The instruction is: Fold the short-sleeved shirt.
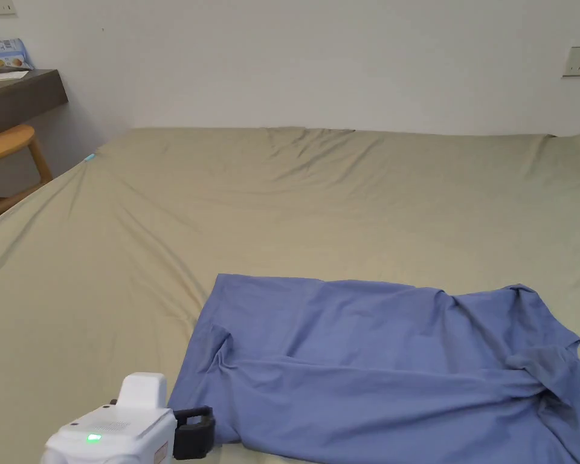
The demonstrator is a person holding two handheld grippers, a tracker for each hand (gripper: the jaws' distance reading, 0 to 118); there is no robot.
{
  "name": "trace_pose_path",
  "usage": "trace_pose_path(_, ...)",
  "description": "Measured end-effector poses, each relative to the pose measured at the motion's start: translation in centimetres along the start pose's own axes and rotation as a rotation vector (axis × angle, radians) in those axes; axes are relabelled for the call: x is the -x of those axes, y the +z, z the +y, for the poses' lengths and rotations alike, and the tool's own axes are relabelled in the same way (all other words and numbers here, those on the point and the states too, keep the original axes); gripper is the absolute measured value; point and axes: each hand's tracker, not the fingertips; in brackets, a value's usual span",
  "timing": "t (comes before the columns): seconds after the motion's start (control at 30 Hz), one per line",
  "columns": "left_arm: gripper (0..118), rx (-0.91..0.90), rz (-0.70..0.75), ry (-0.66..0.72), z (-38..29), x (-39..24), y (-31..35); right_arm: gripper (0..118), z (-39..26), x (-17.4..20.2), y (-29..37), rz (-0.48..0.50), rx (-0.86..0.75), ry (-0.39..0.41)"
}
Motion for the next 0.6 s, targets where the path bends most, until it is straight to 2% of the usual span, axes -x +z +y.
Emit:
trace_pose_path(0.03, 101, -0.006, 0.013, 0.02, 0.1, 0.1, -0.9, 2, 0.3, -0.1, -0.2, -0.005, 0.0, 0.009)
trace_pose_path(0.07, 114, 0.002, 0.029, 0.041, 0.2, 0.2, -1.8, 2, 0.6, -0.2, -0.3, -0.013, 0.001, 0.013)
trace_pose_path(0.17, 100, 0.064, -0.015, 0.073, -0.4, 0.1, -4.0, 2, 1.0, -0.6, -0.9, -0.036, 0.002, 0.009)
trace_pose_path(0.2, 101, 0.018, -0.025, 0.118, -0.2, 0.4, -3.7, 2, 1.1, -0.7, -1.1, -0.049, 0.006, 0.014)
trace_pose_path(0.27, 102, 0.031, -0.014, 0.083, 0.0, -0.2, -3.4, 2, 1.4, -0.9, -1.3, -0.068, 0.014, 0.036)
trace_pose_path(0.3, 96, 0.0, -0.024, 0.046, -0.3, -0.6, -2.8, 2, 1.4, -1.1, -1.6, -0.068, 0.016, 0.036)
trace_pose_path(0.33, 86, -0.022, -0.053, 0.005, -0.5, -1.0, -2.1, 2, 1.5, -1.4, -1.8, -0.067, 0.022, 0.03)
trace_pose_path(0.37, 70, -0.033, -0.092, -0.03, -0.7, -2.0, -1.6, 2, 1.3, -1.8, -2.0, -0.062, 0.035, 0.004)
trace_pose_path(0.43, 6, -0.027, -0.118, -0.082, -0.9, -3.9, -1.4, 2, 1.1, -2.3, -2.5, -0.057, 0.041, -0.036)
trace_pose_path(0.47, 4, -0.015, -0.052, -0.123, -1.1, -4.5, -1.3, 2, 1.0, -2.5, -2.7, -0.057, 0.041, -0.036)
trace_pose_path(0.5, 4, -0.02, -0.068, -0.148, -1.0, -4.6, -1.3, 2, 1.0, -2.6, -2.7, -0.058, 0.045, -0.028)
trace_pose_path(0.57, 4, 0.003, -0.157, -0.068, -0.4, -3.4, -0.9, 2, 1.2, -3.1, -2.6, -0.082, 0.059, 0.058)
trace_pose_path(0.6, 4, 0.005, -0.175, -0.006, -0.2, -2.9, -0.4, 2, 1.2, -3.5, -2.5, -0.08, 0.062, 0.063)
